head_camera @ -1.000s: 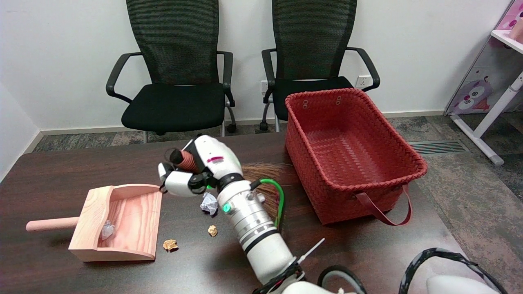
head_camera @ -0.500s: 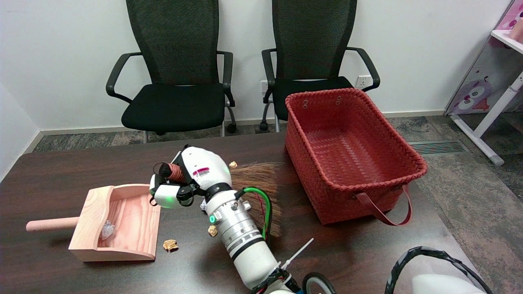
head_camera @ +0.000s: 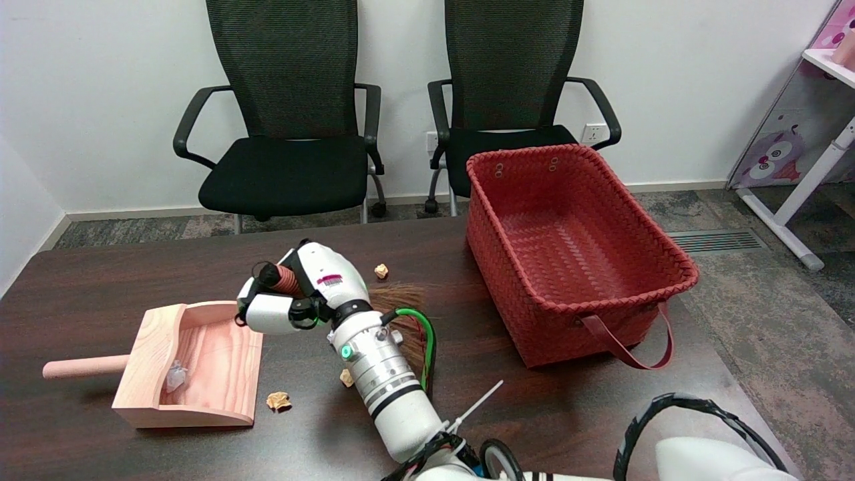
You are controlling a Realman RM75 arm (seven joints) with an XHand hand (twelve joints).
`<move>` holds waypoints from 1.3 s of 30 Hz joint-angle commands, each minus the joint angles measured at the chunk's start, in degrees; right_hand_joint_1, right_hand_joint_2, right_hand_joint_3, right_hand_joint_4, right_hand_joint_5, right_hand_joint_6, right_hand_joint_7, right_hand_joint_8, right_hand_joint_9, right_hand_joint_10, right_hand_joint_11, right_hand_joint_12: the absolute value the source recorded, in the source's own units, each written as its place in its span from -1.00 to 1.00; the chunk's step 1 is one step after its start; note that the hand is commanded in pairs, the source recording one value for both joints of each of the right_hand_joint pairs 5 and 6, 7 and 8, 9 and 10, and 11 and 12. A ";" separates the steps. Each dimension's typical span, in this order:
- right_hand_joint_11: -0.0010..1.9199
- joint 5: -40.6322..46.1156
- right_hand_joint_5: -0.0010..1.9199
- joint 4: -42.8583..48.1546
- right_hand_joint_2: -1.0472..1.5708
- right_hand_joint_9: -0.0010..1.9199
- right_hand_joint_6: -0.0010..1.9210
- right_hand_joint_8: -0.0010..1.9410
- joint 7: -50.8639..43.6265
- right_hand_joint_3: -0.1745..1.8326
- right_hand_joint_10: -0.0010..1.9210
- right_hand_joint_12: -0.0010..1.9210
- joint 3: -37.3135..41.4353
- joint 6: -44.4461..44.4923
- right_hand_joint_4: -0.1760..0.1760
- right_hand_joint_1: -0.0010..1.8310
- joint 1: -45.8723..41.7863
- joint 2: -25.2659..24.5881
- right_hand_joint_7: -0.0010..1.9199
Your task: Sweep the paper ball into the dustpan.
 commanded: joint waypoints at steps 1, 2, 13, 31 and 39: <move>1.00 -0.98 1.00 7.01 0.28 1.00 1.00 0.98 33.92 0.83 1.00 1.00 -0.49 0.49 0.01 -0.15 5.50 -1.21 1.00; 1.00 -0.98 1.00 7.02 0.26 1.00 1.00 0.98 36.10 0.85 1.00 1.00 -0.49 0.49 0.01 -0.15 5.60 -1.21 1.00; 1.00 -1.17 1.00 5.16 0.00 1.00 1.00 0.98 60.45 0.70 1.00 1.00 -0.58 -0.39 0.00 -0.10 7.45 -0.59 1.00; 1.00 -1.86 1.00 -1.94 -0.01 1.00 1.00 0.98 72.16 0.71 1.00 1.00 -0.04 0.43 -0.01 -0.08 7.71 3.62 1.00; 1.00 -4.21 1.00 -8.22 -0.01 1.00 1.00 0.98 68.98 0.69 1.00 1.00 -0.30 4.89 -0.03 -0.08 5.84 7.94 1.00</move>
